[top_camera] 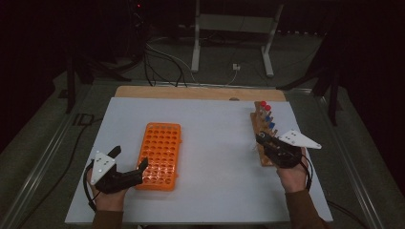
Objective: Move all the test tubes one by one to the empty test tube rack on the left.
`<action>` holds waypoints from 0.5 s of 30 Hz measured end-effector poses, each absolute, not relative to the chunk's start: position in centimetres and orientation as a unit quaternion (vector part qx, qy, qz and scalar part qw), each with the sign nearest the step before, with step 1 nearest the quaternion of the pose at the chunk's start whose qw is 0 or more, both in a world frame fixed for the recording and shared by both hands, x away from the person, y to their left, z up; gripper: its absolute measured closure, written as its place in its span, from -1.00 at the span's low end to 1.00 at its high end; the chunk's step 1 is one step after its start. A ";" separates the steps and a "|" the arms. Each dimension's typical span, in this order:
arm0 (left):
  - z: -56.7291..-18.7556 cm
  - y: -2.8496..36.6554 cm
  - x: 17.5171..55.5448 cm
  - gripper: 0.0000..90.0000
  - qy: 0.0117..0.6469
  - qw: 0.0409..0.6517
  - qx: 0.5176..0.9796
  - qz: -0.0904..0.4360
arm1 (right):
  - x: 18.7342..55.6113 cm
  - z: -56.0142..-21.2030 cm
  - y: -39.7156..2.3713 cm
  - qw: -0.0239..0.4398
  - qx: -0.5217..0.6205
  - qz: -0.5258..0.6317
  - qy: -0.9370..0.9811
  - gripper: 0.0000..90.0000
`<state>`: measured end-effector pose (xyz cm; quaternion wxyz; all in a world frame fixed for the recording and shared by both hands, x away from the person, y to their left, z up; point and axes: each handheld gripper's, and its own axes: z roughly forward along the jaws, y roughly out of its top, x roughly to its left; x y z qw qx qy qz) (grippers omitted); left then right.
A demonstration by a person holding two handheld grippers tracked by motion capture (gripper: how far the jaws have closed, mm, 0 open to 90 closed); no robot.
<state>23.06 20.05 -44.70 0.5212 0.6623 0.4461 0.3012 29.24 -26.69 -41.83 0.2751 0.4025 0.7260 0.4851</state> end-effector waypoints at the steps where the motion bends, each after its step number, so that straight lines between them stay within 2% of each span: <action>1: -44.7 20.1 23.1 -0.98 0.446 0.521 0.662 0.301 | 29.2 -41.9 -26.5 0.270 0.401 0.487 0.727 0.70; 15: -43.7 13.2 25.5 -0.97 0.385 0.526 0.708 0.272 | 29.0 -42.9 -23.7 0.226 0.381 0.492 0.749 0.69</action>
